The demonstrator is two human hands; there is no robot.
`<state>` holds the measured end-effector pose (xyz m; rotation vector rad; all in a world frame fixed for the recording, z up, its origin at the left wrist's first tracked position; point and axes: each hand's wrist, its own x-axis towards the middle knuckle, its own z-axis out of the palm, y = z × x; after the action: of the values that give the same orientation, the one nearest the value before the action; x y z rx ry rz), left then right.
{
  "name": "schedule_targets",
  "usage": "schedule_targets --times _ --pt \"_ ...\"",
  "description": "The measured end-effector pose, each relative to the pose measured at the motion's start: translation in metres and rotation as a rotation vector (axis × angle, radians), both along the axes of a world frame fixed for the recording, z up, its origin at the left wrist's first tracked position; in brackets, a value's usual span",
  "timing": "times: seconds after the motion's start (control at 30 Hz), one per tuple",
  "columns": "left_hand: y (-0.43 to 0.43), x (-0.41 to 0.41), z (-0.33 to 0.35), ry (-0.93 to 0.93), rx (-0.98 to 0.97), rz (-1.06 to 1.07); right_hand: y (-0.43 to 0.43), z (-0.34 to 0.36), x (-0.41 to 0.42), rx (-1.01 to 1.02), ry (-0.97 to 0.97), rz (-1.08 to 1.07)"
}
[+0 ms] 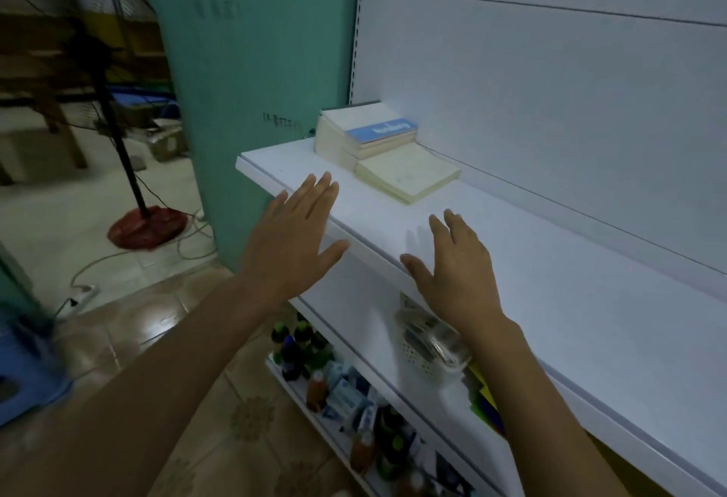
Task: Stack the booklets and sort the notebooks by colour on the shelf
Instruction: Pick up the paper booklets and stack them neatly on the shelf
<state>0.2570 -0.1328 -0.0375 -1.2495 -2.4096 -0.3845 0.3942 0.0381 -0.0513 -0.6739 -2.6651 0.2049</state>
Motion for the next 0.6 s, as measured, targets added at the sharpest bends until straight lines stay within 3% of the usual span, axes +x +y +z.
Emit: schedule_targets --times 0.27,0.47,0.6 --pt "0.040 -0.120 0.010 0.027 -0.089 -0.101 0.060 0.014 -0.155 -0.055 0.036 -0.095" --pt "0.064 -0.192 -0.008 -0.346 -0.201 -0.216 0.118 0.025 -0.261 -0.117 0.011 -0.183" --pt "0.081 -0.225 -0.018 -0.506 -0.167 -0.299 0.139 -0.001 -0.272 -0.224 -0.181 -0.343"
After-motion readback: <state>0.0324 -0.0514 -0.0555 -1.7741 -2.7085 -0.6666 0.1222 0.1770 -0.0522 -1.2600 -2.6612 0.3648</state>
